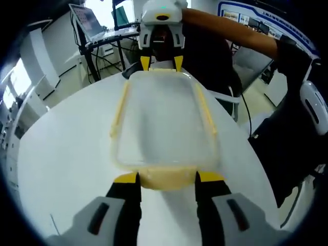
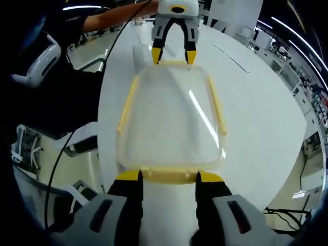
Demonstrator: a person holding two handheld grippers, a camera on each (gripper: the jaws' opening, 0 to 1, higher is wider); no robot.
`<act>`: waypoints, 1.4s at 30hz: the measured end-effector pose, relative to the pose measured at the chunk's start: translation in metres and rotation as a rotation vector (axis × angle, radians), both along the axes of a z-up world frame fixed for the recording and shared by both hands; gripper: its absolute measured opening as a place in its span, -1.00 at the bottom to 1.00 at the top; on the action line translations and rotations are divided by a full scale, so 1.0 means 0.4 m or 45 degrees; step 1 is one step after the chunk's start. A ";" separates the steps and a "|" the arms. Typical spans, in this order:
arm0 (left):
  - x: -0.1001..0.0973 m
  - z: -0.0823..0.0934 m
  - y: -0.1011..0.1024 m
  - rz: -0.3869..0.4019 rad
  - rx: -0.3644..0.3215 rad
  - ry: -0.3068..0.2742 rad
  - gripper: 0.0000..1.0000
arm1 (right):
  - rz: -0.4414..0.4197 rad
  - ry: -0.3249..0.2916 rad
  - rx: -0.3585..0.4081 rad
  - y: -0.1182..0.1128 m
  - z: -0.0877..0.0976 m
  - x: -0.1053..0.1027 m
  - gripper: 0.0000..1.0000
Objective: Snap each plastic latch of the storage box into its locked position after aligning the lid with the box until every specified latch is closed and the lid sits flush.
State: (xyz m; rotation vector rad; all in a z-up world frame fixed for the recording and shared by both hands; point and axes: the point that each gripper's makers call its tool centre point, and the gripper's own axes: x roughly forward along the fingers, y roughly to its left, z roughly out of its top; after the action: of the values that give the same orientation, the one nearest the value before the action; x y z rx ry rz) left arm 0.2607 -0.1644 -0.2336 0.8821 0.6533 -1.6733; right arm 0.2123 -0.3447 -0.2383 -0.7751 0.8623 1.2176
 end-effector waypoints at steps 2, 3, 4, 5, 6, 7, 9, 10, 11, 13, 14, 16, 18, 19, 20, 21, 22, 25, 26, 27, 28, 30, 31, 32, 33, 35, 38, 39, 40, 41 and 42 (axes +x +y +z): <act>-0.002 0.004 0.012 0.011 -0.006 0.005 -0.21 | 0.009 -0.002 0.004 0.014 0.003 0.001 -0.22; -0.004 0.007 0.021 0.019 -0.016 0.005 -0.21 | 0.015 -0.008 0.004 0.019 0.004 0.004 -0.22; -0.007 0.008 0.029 0.027 -0.016 0.011 -0.21 | 0.023 -0.011 0.007 0.027 0.006 0.006 -0.22; -0.010 0.009 0.041 0.030 -0.015 0.008 -0.21 | 0.028 -0.009 0.008 0.036 0.007 0.007 -0.22; -0.012 0.009 0.046 0.034 -0.012 0.008 -0.21 | 0.035 -0.010 0.008 0.042 0.008 0.008 -0.22; -0.015 0.010 0.056 0.042 -0.003 0.013 -0.21 | 0.042 -0.010 0.008 0.051 0.009 0.012 -0.22; -0.017 0.013 0.071 0.051 -0.002 0.009 -0.21 | 0.054 -0.003 0.000 0.065 0.009 0.016 -0.22; -0.017 0.014 0.080 0.062 -0.002 0.007 -0.21 | 0.060 -0.004 -0.003 0.070 0.009 0.018 -0.22; -0.016 0.015 0.086 0.069 -0.003 0.000 -0.21 | 0.067 -0.010 -0.008 0.078 0.010 0.023 -0.22; -0.015 0.021 0.112 0.089 -0.007 -0.015 -0.21 | 0.085 -0.018 -0.006 0.101 0.015 0.034 -0.22; -0.015 0.023 0.119 0.095 -0.008 -0.013 -0.21 | 0.091 -0.019 -0.005 0.108 0.017 0.035 -0.22; -0.017 0.028 0.134 0.108 -0.010 -0.009 -0.21 | 0.102 -0.021 -0.002 0.123 0.020 0.038 -0.22; -0.020 0.035 0.160 0.132 -0.008 -0.011 -0.21 | 0.126 -0.034 -0.002 0.150 0.026 0.044 -0.22; -0.021 0.037 0.170 0.139 -0.010 -0.015 -0.21 | 0.133 -0.036 -0.006 0.158 0.027 0.047 -0.22; -0.025 0.037 0.181 0.152 -0.006 -0.012 -0.21 | 0.143 -0.037 -0.008 0.169 0.029 0.050 -0.22; -0.027 0.037 0.187 0.156 -0.005 -0.013 -0.21 | 0.148 -0.038 -0.007 0.175 0.030 0.051 -0.22; -0.029 0.038 0.195 0.165 -0.006 -0.012 -0.21 | 0.155 -0.039 -0.008 0.183 0.030 0.052 -0.22; -0.035 0.042 0.221 0.184 -0.010 -0.017 -0.21 | 0.175 -0.048 -0.012 0.205 0.034 0.056 -0.22; -0.036 0.043 0.226 0.187 -0.010 -0.016 -0.21 | 0.179 -0.048 -0.011 0.211 0.035 0.056 -0.22; -0.037 0.045 0.234 0.192 -0.012 -0.016 -0.21 | 0.185 -0.047 -0.009 0.218 0.037 0.056 -0.22; -0.038 0.047 0.239 0.196 -0.014 -0.015 -0.21 | 0.190 -0.050 -0.009 0.225 0.039 0.056 -0.22; -0.038 0.048 0.244 0.199 -0.015 -0.015 -0.21 | 0.192 -0.050 -0.009 0.227 0.040 0.056 -0.22; -0.039 0.049 0.246 0.200 -0.016 -0.015 -0.21 | 0.194 -0.051 -0.008 0.230 0.041 0.056 -0.22; -0.042 0.057 0.266 0.217 -0.027 -0.014 -0.21 | 0.212 -0.056 -0.013 0.252 0.048 0.056 -0.22; -0.043 0.058 0.273 0.219 -0.033 -0.022 -0.21 | 0.218 -0.057 -0.015 0.259 0.049 0.057 -0.22; -0.050 0.062 0.298 0.232 -0.044 -0.019 -0.21 | 0.233 -0.052 -0.016 0.278 0.054 0.058 -0.22; -0.055 0.066 0.321 0.251 -0.050 -0.013 -0.21 | 0.253 -0.053 -0.024 0.302 0.059 0.062 -0.22; -0.057 0.069 0.328 0.259 -0.050 -0.007 -0.21 | 0.257 -0.055 -0.026 0.305 0.060 0.062 -0.22; -0.059 0.071 0.337 0.262 -0.050 -0.010 -0.21 | 0.262 -0.056 -0.029 0.314 0.063 0.064 -0.22; -0.058 0.072 0.342 0.265 -0.051 -0.013 -0.21 | 0.269 -0.056 -0.031 0.324 0.066 0.066 -0.22; -0.059 0.074 0.351 0.275 -0.049 -0.008 -0.21 | 0.277 -0.066 -0.032 0.332 0.069 0.069 -0.22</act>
State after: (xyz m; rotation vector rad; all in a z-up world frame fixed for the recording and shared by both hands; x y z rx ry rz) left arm 0.2372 -0.0240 -0.2040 0.7609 0.6849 -1.4839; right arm 0.2401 -0.2118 -0.2107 -0.9349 0.7665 1.3738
